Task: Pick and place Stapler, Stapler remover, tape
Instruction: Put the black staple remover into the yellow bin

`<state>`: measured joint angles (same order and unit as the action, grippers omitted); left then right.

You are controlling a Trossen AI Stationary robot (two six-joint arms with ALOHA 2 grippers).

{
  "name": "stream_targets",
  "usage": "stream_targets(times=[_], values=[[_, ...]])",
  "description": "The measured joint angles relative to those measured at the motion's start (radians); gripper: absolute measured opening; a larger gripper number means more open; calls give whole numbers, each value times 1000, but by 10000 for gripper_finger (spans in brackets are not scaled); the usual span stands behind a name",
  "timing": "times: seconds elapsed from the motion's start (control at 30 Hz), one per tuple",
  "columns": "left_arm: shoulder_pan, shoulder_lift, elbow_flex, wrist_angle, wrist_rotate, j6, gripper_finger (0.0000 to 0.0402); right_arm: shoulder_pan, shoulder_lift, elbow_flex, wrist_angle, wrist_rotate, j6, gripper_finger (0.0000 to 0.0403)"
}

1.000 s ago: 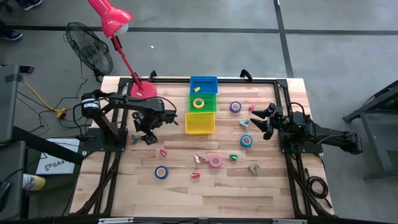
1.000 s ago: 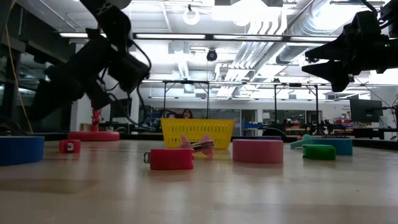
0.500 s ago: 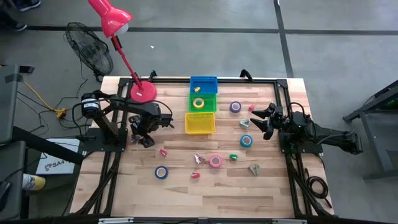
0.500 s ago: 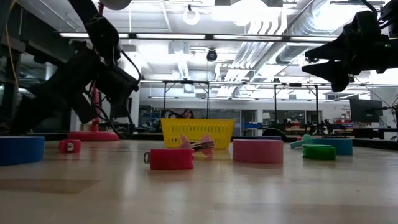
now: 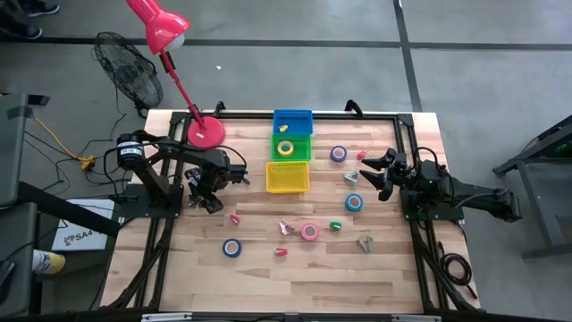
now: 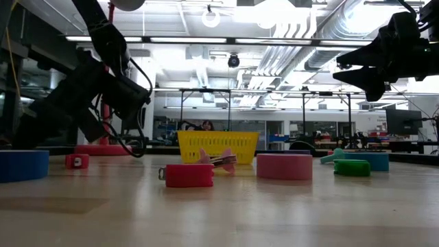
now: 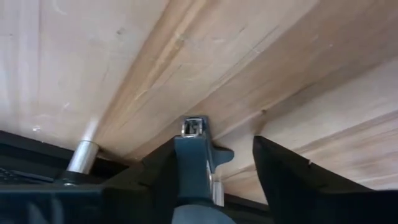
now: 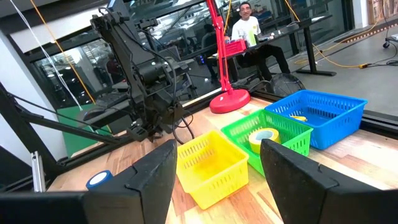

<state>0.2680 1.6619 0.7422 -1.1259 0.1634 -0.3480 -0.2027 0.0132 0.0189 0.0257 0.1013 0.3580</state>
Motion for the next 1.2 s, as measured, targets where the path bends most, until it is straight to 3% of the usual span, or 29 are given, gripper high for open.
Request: stream_targets(times=[0.43, 0.67, 1.0, 1.2], values=[[0, 0, 15, 13, 23, -2, 42, 0, 0, 0, 0, 0, 0, 222], [0, 0, 126, 23, -55, 25, 41, 0, 0, 0, 0, 0, 0, 222], [60, 0, 359, 127, -268, 199, 42, 0, 0, 0, 0, 0, 0, 222], [95, 13, 433, 323, -245, 365, 42, 0, 0, 0, 0, 0, 0, 222]])
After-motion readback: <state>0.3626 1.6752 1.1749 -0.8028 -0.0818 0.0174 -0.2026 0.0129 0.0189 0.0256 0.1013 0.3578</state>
